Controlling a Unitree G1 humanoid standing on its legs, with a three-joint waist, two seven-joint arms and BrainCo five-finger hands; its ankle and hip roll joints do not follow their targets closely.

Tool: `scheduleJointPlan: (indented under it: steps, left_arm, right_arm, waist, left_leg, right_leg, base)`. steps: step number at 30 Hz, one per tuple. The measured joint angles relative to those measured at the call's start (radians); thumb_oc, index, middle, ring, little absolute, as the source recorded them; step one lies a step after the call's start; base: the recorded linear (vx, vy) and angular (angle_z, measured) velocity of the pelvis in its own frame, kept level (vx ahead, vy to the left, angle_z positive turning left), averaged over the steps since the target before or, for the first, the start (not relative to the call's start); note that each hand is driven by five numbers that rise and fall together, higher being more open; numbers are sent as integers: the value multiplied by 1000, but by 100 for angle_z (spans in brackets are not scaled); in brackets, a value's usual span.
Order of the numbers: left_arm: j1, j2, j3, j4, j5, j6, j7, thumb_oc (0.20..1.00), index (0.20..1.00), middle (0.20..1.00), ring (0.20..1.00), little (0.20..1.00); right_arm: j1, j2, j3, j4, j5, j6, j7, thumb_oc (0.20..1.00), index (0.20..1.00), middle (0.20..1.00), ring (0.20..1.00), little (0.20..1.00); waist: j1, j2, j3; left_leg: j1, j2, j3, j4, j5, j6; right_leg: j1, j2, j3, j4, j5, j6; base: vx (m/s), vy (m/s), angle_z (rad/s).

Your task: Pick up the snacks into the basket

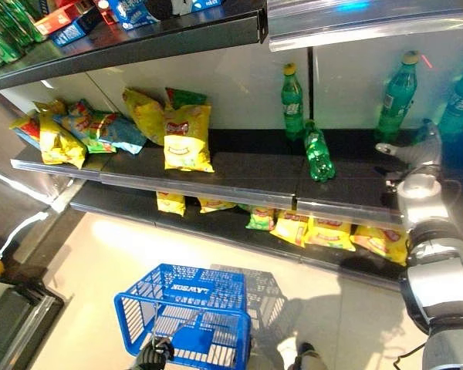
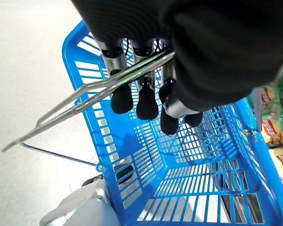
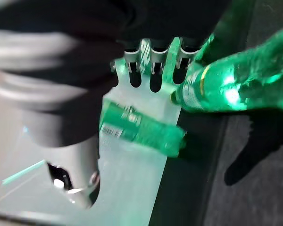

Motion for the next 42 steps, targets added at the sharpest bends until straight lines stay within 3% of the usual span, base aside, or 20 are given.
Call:
scheduleJointPlan:
  steps: [2,4,5,6,8,9,11,12,14,16,17,18,19,20,23,24,26,31,36,42]
  left_arm:
    - [-8,1,-2,5,1,1,0,200,200,200,200,200]
    - [-38,1,-2,20,5,4,-3,200,200,200,200,200]
    - [-39,1,-2,21,8,5,-5,200,200,200,200,200]
    - [-38,-1,0,25,8,5,-4,200,200,200,200,200]
    - [-40,-7,1,28,10,7,-7,200,200,200,200,200]
    - [-50,1,-1,27,10,9,-18,200,200,200,200,200]
    - [-53,28,4,26,11,15,-20,200,200,200,200,200]
    - [-54,39,-2,15,12,17,-19,200,200,200,200,200]
    - [-71,56,3,-3,12,18,-23,200,200,200,200,200]
    - [-77,55,13,2,12,17,-23,200,200,200,200,200]
    - [-78,51,23,19,9,16,-24,200,200,200,200,200]
    - [-94,48,27,39,0,16,-27,200,200,200,200,200]
    - [-103,43,31,49,-3,17,-28,200,200,200,200,200]
    - [-103,39,40,55,-3,16,-28,200,200,200,200,200]
    - [-87,28,41,59,-3,15,-16,200,200,200,200,200]
    - [-86,24,43,59,-3,16,-12,200,200,200,200,200]
    - [-72,16,57,60,-5,18,-4,200,200,200,200,200]
    - [-76,-10,30,63,-2,24,-9,200,200,200,200,200]
    - [-70,-24,-4,74,-1,26,-11,200,200,200,200,200]
    - [-66,-46,-23,81,1,27,-10,200,200,200,200,200]
  right_arm:
    - [41,6,-14,-18,9,-8,0,1000,1000,1000,1000,1000]
    - [69,9,-34,-17,25,-8,0,1000,1000,1000,1000,1000]
    - [67,31,-32,-22,26,-9,1,1000,1000,1000,1000,1000]
    - [65,61,-30,-42,26,-9,3,1000,1000,1000,1000,1000]
    - [86,76,-33,-58,26,-11,4,1000,1000,1000,1000,1000]
    - [103,85,-35,-56,26,-13,5,1000,1000,1000,1000,1000]
    - [139,135,-29,-56,27,-9,10,1000,1000,1000,1000,1000]
    - [140,139,-29,-62,27,-9,14,1000,1000,1000,1000,1000]
    - [114,114,-31,-59,27,-10,23,1000,1000,1000,1000,1000]
    - [76,115,-35,-52,27,-11,26,1000,1000,1000,1000,1000]
    - [46,115,-33,-39,28,-12,29,1000,1000,1000,1000,1000]
    - [35,109,-33,-35,31,-12,30,1000,1000,1000,1000,1000]
    - [37,99,-32,-23,36,-10,30,1000,1000,1000,1000,1000]
    - [40,92,-32,-19,38,-11,28,1000,1000,1000,1000,1000]
    - [26,46,-29,-9,56,-10,24,1000,1000,1000,1000,1000]
    - [22,38,-29,-12,58,-11,23,1000,1000,1000,1000,1000]
    - [-1,33,-29,-14,65,-12,23,1000,1000,1000,1000,1000]
    - [-49,-52,-30,-9,67,-12,20,1000,1000,1000,1000,1000]
    - [-81,-100,-21,-7,69,-12,10,1000,1000,1000,1000,1000]
    - [-83,-122,31,-7,68,-12,0,1000,1000,1000,1000,1000]
  waist:
    - [-1,0,2]
    - [-21,1,12]
    - [-16,-6,19]
    - [-3,-11,27]
    - [7,-16,30]
    - [4,-34,47]
    - [3,-51,80]
    - [3,-48,81]
    - [-1,-49,99]
    - [-18,-63,103]
    - [-20,-66,101]
    - [-24,-69,102]
    - [-39,-71,102]
    - [-54,-71,102]
    - [-74,-71,100]
    - [-72,-69,99]
    - [-60,-62,94]
    - [-70,-20,68]
    - [-68,15,28]
    - [-73,30,6]
  left_leg:
    - [-10,-1,3,-7,-9,16]
    - [-47,-9,22,32,-31,12]
    - [-35,-11,21,18,-14,63]
    - [-27,-15,21,25,-22,81]
    - [-11,-13,40,31,-32,90]
    - [-5,-38,81,90,-75,121]
    - [29,-13,145,161,-138,148]
    - [28,-2,167,161,-138,154]
    - [25,-9,176,164,-151,182]
    - [28,-30,203,145,-153,187]
    - [26,-51,185,122,-141,191]
    - [26,-72,162,100,-130,191]
    - [25,-90,134,95,-127,182]
    - [25,-102,122,98,-126,178]
    - [38,-108,87,90,-135,142]
    - [37,-98,82,89,-141,133]
    - [33,-57,79,90,-152,105]
    - [35,-12,49,38,-129,64]
    - [29,2,52,11,-117,46]
    - [39,13,52,-2,-111,36]
  right_leg:
    - [13,18,-14,-42,18,5]
    - [35,49,20,-87,43,-3]
    - [45,90,87,-120,67,8]
    - [61,118,155,-160,91,22]
    - [79,125,193,-181,115,43]
    - [93,128,214,-157,120,68]
    - [67,99,180,-33,156,177]
    - [52,89,161,0,168,207]
    - [7,35,160,70,136,193]
    - [8,-41,151,-56,122,212]
    - [12,-58,166,-231,133,253]
    - [16,-70,183,-384,165,296]
    - [36,-76,207,-473,208,303]
    - [50,-79,215,-491,232,295]
    - [70,-75,221,-506,418,218]
    - [62,-64,218,-489,425,186]
    - [33,-28,202,-440,389,131]
    - [-21,-8,145,-316,295,92]
    - [-75,-11,121,-218,231,78]
    - [-90,-11,106,-161,192,65]
  base:
    - [133,57,13]
    - [148,169,19]
    - [214,237,-45]
    - [192,175,-71]
    - [243,220,-54]
    - [237,269,-53]
    - [115,150,-50]
    - [147,100,-42]
    - [287,-6,-38]
    - [307,-122,-37]
    - [199,-181,-36]
    - [206,-183,-13]
    - [159,-162,22]
    - [74,-82,64]
    - [110,-166,42]
    - [130,-186,10]
    - [119,-181,-8]
    - [77,-118,28]
    - [47,-52,17]
    - [20,-38,9]
